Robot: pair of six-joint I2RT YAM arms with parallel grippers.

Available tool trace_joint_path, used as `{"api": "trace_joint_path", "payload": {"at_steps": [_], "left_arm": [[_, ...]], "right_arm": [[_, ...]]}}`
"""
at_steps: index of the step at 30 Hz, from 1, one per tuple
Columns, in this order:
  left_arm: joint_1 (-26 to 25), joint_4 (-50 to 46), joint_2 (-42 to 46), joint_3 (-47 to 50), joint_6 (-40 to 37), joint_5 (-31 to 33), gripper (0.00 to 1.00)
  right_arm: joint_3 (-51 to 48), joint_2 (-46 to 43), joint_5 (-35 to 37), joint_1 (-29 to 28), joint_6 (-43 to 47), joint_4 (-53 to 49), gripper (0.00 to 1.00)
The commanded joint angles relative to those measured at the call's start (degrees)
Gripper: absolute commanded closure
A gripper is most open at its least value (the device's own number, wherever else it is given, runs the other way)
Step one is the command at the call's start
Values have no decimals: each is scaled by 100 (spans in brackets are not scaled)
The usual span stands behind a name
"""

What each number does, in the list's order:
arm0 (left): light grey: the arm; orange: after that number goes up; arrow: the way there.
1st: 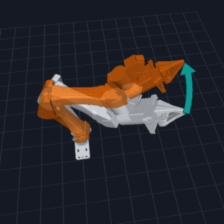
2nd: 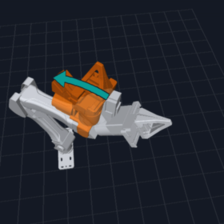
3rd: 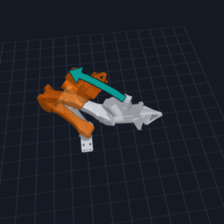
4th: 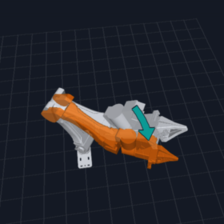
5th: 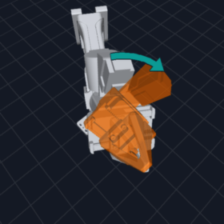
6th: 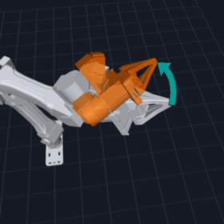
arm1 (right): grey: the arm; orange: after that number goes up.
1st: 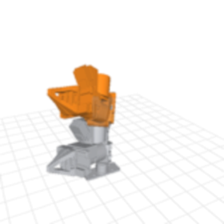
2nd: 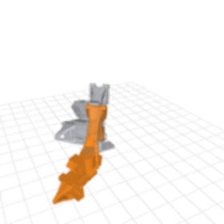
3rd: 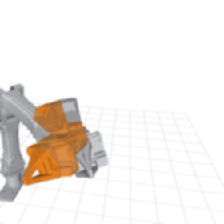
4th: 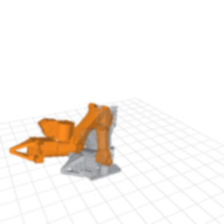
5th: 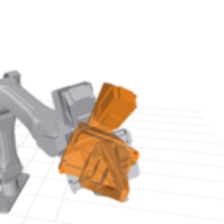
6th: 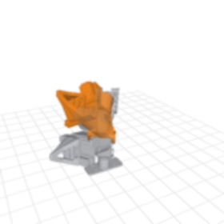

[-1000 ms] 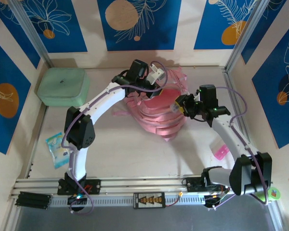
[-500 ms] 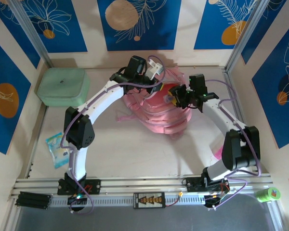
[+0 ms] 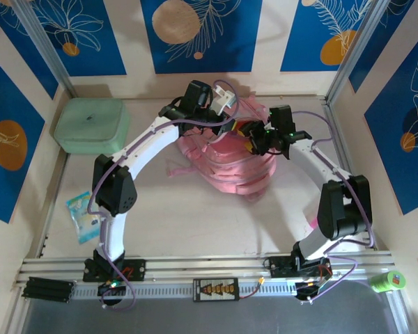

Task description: Pack the student bag

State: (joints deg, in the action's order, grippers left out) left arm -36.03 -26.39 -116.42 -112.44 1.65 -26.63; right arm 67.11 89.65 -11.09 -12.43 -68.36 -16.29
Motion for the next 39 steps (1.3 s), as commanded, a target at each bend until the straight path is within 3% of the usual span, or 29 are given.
{"api": "trace_joint_path", "payload": {"at_steps": [1,7,16,21,34,39], "left_arm": [[-30,526,297,-208,35,-465,100],[-21,532,332,-75,-24,-518,100],[-24,533,333,-32,-3,-646,100],[-26,501,318,-20,28,-735,100],[-21,443,156,-22,113,-809,100],[-17,370,70,140,-48,-742,98]], "right_arm": [[-97,-487,584,171,358,-484,50],[-81,-602,978,361,569,-744,61],[264,74,1109,306,580,-697,78],[353,379,769,287,592,-235,85],[256,730,262,298,463,1104,87],[-19,-54,725,250,1059,416,80]]}}
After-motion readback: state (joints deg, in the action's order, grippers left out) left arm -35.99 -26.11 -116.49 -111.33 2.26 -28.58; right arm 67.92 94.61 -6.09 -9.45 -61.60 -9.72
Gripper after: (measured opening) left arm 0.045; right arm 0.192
